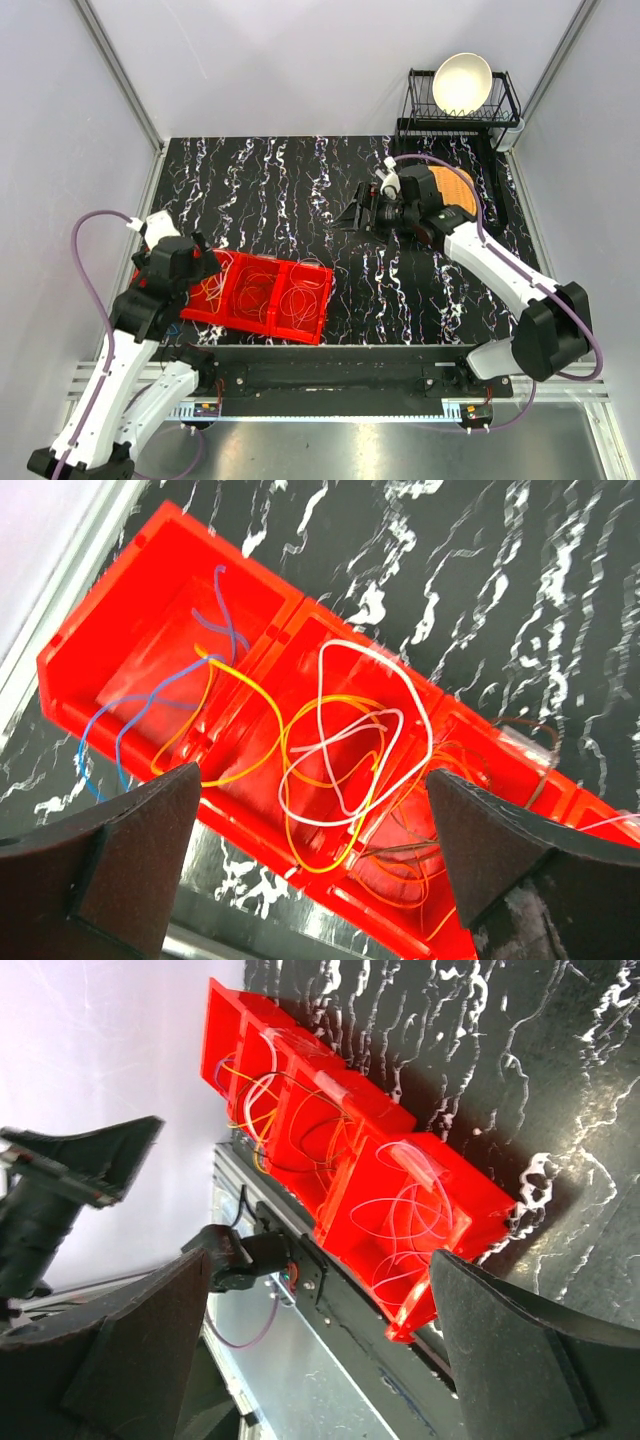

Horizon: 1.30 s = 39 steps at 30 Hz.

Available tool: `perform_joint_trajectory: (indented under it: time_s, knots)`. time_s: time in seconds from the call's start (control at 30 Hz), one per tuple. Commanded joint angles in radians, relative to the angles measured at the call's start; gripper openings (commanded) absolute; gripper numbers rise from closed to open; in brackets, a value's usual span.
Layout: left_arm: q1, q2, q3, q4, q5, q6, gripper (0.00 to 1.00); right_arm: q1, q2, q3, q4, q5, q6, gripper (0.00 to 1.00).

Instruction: Untangle the cables

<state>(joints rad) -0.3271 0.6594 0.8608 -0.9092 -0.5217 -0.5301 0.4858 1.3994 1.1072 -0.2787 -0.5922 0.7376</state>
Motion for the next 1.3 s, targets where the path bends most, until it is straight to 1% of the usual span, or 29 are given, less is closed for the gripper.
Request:
perform_joint_trajectory:
  time_s: [0.0,0.03,0.07,0.1,0.13,0.17,0.23,0.27,0.3,0.33,0.37,0.4,0.43,0.5,0.53,0.6,0.63,0.7,0.73,0.8,0.83,0.87,0.9,0.93,0.97,1.0,1.03,1.1,1.27]
  knots:
    - [0.005,-0.053,-0.028,0.079,0.043,0.051,0.99,-0.001,0.032,0.104,-0.065,0.075,-0.149,0.95]
    - [0.005,-0.056,-0.034,0.081,0.049,0.053,0.99,-0.001,0.039,0.126,-0.141,0.118,-0.185,0.95]
    - [0.003,-0.064,-0.036,0.084,0.051,0.051,0.99,-0.001,0.053,0.149,-0.18,0.223,-0.222,0.94]
    - [0.003,-0.064,-0.039,0.085,0.054,0.051,0.99,-0.001,0.056,0.193,-0.212,0.283,-0.291,0.92]
    - [0.003,-0.07,-0.042,0.089,0.06,0.054,0.99,-0.003,0.053,0.206,-0.241,0.343,-0.317,0.91]
    - [0.005,-0.073,-0.042,0.09,0.066,0.056,0.99,-0.001,0.029,0.21,-0.238,0.442,-0.342,0.92]
    - [0.005,-0.079,-0.043,0.095,0.075,0.061,0.99,-0.003,-0.002,0.177,-0.171,0.544,-0.398,0.95]
    - [0.003,-0.081,-0.045,0.096,0.075,0.061,0.99,-0.001,-0.029,0.143,-0.119,0.651,-0.408,1.0]
    - [0.005,-0.086,-0.046,0.096,0.077,0.061,0.99,-0.003,-0.039,0.073,-0.069,0.707,-0.414,1.0]
    - [0.005,-0.092,-0.046,0.098,0.077,0.061,0.99,-0.001,-0.037,0.045,-0.007,0.774,-0.409,1.0]
    - [0.003,-0.095,-0.046,0.098,0.077,0.061,0.99,-0.003,-0.025,0.014,0.016,0.934,-0.377,1.0]
    - [0.005,-0.098,-0.048,0.096,0.077,0.061,0.99,-0.001,-0.017,-0.01,0.032,1.009,-0.295,1.0]
    - [0.005,-0.102,-0.048,0.098,0.078,0.061,0.99,-0.004,-0.011,-0.006,0.03,1.029,-0.334,1.0]
    - [0.005,-0.107,-0.049,0.102,0.083,0.062,0.99,-0.006,-0.022,-0.023,0.038,0.909,-0.409,1.0]
    - [0.003,-0.112,-0.049,0.102,0.091,0.065,0.99,-0.004,-0.033,-0.047,0.099,0.87,-0.411,1.0]
    - [0.005,-0.115,-0.052,0.107,0.097,0.065,0.99,-0.006,-0.074,-0.123,0.174,0.879,-0.408,1.0]
    - [0.003,-0.116,-0.052,0.108,0.104,0.068,0.99,-0.004,-0.086,-0.148,0.237,0.917,-0.411,1.0]
    - [0.003,-0.118,-0.052,0.112,0.111,0.068,0.99,-0.004,-0.106,-0.197,0.271,0.985,-0.423,1.0]
    - [0.003,-0.118,-0.054,0.113,0.115,0.07,0.99,-0.004,-0.109,-0.213,0.336,1.068,-0.431,1.0]
    - [0.005,-0.116,-0.055,0.115,0.121,0.071,0.99,-0.004,-0.108,-0.245,0.369,1.149,-0.467,1.0]
    - [0.005,-0.115,-0.057,0.116,0.13,0.073,0.99,-0.004,-0.105,-0.257,0.415,1.21,-0.496,1.0]
    - [0.003,-0.115,-0.057,0.118,0.134,0.074,0.99,-0.004,-0.103,-0.277,0.452,1.235,-0.579,1.0]
    - [0.005,-0.116,-0.055,0.119,0.14,0.076,0.99,-0.004,-0.102,-0.34,0.51,1.27,-0.625,1.0]
    - [0.005,-0.118,-0.055,0.121,0.141,0.076,0.99,-0.009,-0.099,-0.378,0.661,1.37,-0.673,1.0]
    - [0.005,-0.121,-0.057,0.121,0.143,0.078,0.99,-0.015,-0.079,-0.451,0.75,1.423,-0.787,1.0]
    - [0.005,-0.124,-0.057,0.122,0.144,0.079,0.99,-0.026,-0.065,-0.481,0.923,1.463,-0.838,1.0]
    - [0.005,-0.127,-0.057,0.122,0.146,0.078,0.99,-0.05,-0.039,-0.504,0.982,1.497,-0.874,1.0]
    - [0.005,-0.133,-0.059,0.125,0.147,0.081,0.99,-0.076,-0.017,-0.537,1.041,1.462,-0.922,1.0]
    - [0.005,-0.135,-0.063,0.127,0.141,0.081,0.99,-0.168,0.046,-0.585,1.096,1.424,-0.885,0.98]
